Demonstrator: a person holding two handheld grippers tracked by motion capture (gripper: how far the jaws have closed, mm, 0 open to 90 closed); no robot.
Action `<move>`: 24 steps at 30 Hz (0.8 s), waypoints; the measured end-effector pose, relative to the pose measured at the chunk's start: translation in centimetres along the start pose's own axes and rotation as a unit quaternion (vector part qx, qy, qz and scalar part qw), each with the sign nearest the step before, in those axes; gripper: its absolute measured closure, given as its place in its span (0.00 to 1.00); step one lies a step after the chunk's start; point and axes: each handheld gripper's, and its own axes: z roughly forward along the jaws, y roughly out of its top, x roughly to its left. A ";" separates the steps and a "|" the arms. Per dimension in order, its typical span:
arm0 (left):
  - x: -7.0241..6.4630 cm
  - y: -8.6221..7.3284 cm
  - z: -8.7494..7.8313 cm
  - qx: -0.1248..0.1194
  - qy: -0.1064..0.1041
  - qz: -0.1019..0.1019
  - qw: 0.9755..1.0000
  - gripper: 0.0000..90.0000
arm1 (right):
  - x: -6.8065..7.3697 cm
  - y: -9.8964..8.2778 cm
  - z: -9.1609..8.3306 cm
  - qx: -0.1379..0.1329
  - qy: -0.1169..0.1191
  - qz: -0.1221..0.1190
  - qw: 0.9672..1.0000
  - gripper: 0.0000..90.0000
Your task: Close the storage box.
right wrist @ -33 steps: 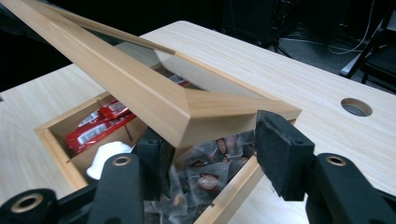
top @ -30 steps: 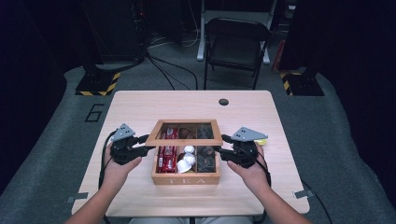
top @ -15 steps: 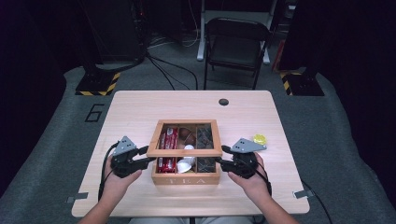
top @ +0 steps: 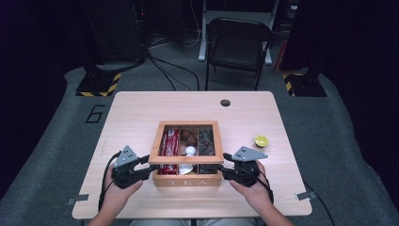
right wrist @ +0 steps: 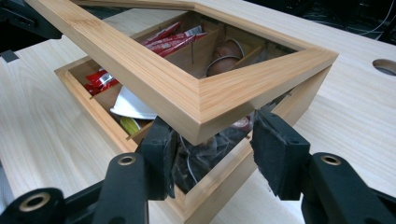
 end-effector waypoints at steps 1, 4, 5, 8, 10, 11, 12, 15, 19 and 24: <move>-0.1 -0.2 0.1 0.001 0.001 0.000 1.000 0.63 | 0.0 -0.1 0.0 0.002 0.000 -0.001 1.000 0.56; -0.2 -0.7 0.3 0.007 0.001 0.000 1.000 0.63 | 0.3 -0.7 0.0 0.006 0.000 -0.002 1.000 0.56; -0.3 -0.9 0.3 0.012 -0.001 0.002 1.000 0.63 | 0.4 -0.9 0.1 0.007 0.002 -0.003 1.000 0.56; -0.4 -1.3 0.5 0.015 -0.001 0.001 1.000 0.63 | 0.5 -1.4 0.3 0.013 0.000 -0.008 1.000 0.56; -0.4 -1.6 0.6 0.019 -0.001 0.003 1.000 0.63 | 0.6 -1.7 0.4 0.015 0.000 -0.004 1.000 0.56; -0.4 -1.8 0.6 0.021 -0.001 0.001 1.000 0.63 | 0.6 -1.8 0.4 0.017 0.001 -0.002 1.000 0.56; -0.4 -1.9 0.6 0.021 -0.002 0.000 1.000 0.63 | 0.6 -1.9 0.5 0.018 0.003 -0.003 1.000 0.56; -0.5 -2.4 0.7 0.027 -0.007 -0.006 1.000 0.63 | 0.6 -2.3 0.6 0.026 0.004 -0.004 1.000 0.56; -0.7 -2.9 0.7 0.034 -0.004 -0.003 0.999 0.63 | 0.8 -2.7 0.9 0.037 0.010 0.000 0.999 0.56; -0.9 -3.3 0.8 0.041 0.001 -0.003 0.999 0.63 | 1.1 -3.0 1.2 0.046 0.013 -0.006 0.999 0.56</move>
